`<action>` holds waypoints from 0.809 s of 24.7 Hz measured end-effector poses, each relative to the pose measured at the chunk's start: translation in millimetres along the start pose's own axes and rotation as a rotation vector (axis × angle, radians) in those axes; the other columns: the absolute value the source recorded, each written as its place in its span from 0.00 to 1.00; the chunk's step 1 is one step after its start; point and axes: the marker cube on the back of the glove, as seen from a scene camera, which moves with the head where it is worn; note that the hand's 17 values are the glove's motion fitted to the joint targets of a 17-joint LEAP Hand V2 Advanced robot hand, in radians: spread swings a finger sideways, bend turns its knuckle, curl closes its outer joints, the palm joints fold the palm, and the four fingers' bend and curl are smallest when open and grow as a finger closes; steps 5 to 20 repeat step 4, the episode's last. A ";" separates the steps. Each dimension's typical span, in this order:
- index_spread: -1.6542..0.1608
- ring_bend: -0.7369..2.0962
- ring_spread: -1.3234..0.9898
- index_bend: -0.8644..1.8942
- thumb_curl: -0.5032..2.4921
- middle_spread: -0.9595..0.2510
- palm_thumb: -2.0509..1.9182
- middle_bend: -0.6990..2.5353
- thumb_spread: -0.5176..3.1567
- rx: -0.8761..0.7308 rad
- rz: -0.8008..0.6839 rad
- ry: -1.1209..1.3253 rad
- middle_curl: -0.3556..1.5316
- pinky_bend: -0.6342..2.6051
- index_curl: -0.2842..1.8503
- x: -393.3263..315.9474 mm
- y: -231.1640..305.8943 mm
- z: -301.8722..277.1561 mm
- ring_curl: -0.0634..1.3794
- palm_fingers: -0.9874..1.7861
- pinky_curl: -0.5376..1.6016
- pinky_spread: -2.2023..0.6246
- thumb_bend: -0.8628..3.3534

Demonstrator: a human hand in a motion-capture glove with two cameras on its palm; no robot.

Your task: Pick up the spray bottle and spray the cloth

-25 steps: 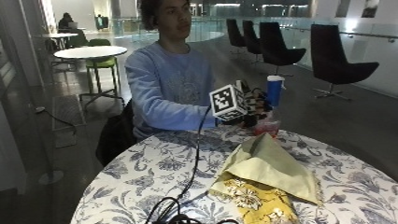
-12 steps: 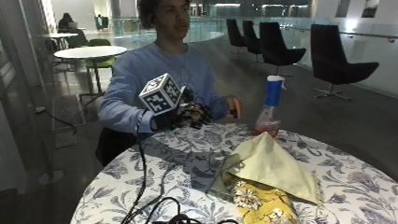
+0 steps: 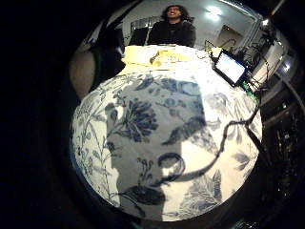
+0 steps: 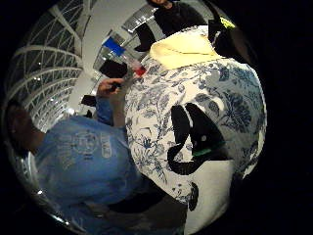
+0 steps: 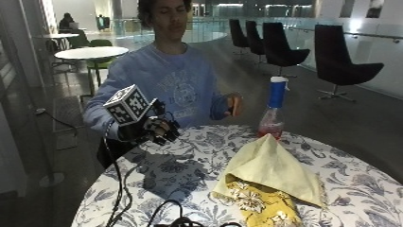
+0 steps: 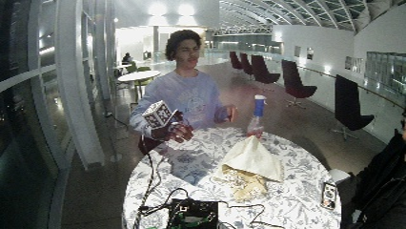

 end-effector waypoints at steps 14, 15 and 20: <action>0.74 0.37 0.56 0.37 0.31 0.74 0.71 0.29 0.44 0.002 0.009 -0.001 0.42 0.24 0.29 1.2 8.0 0.0 0.29 0.65 0.39 0.84 0.20; 0.74 0.37 0.56 0.37 0.31 0.74 0.71 0.29 0.44 0.002 0.009 -0.001 0.42 0.24 0.29 1.2 8.0 0.0 0.29 0.65 0.39 0.84 0.20; 0.74 0.37 0.56 0.37 0.31 0.74 0.71 0.29 0.44 0.002 0.009 -0.001 0.42 0.24 0.29 1.2 8.0 0.0 0.29 0.65 0.39 0.84 0.20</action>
